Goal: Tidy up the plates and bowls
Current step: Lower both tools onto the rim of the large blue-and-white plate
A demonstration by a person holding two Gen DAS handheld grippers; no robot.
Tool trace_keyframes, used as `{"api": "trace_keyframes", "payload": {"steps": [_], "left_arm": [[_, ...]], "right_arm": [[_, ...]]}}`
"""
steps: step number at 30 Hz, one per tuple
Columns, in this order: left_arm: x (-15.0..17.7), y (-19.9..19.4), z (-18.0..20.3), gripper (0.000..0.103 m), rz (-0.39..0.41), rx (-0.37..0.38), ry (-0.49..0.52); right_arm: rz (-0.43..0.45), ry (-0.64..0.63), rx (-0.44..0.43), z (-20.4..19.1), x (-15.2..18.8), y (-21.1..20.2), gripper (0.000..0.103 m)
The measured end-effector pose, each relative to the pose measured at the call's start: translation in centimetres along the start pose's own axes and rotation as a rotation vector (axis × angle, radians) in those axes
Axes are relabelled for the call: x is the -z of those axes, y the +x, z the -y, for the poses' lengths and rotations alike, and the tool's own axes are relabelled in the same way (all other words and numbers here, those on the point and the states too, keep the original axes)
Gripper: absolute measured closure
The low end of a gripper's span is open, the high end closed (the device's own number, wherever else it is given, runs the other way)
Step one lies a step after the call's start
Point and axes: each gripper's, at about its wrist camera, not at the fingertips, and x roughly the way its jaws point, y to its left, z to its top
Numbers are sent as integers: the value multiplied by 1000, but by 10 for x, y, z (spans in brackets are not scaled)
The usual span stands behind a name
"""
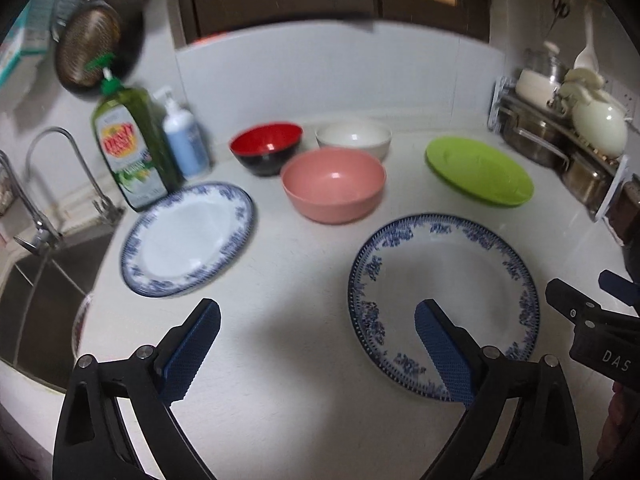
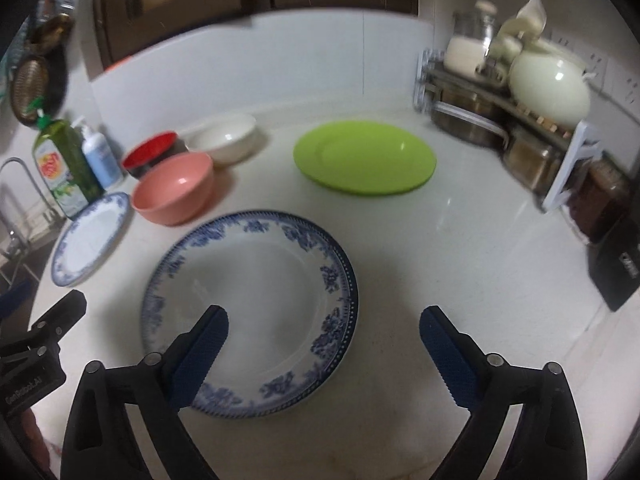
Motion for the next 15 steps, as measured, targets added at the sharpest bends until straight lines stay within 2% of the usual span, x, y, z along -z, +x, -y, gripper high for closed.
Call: {"api": "trace_keyframes", "payload": {"steps": [6, 10, 15], "left_arm": [[-8, 47, 12, 10, -111, 30, 13], [-9, 73, 18, 19, -185, 70, 23], [-11, 92, 23, 23, -238, 97, 32]], "right_arm": [[-92, 21, 11, 10, -6, 38, 17], [-151, 46, 9, 17, -7, 58, 25], [-199, 68, 5, 19, -6, 73, 35]]}}
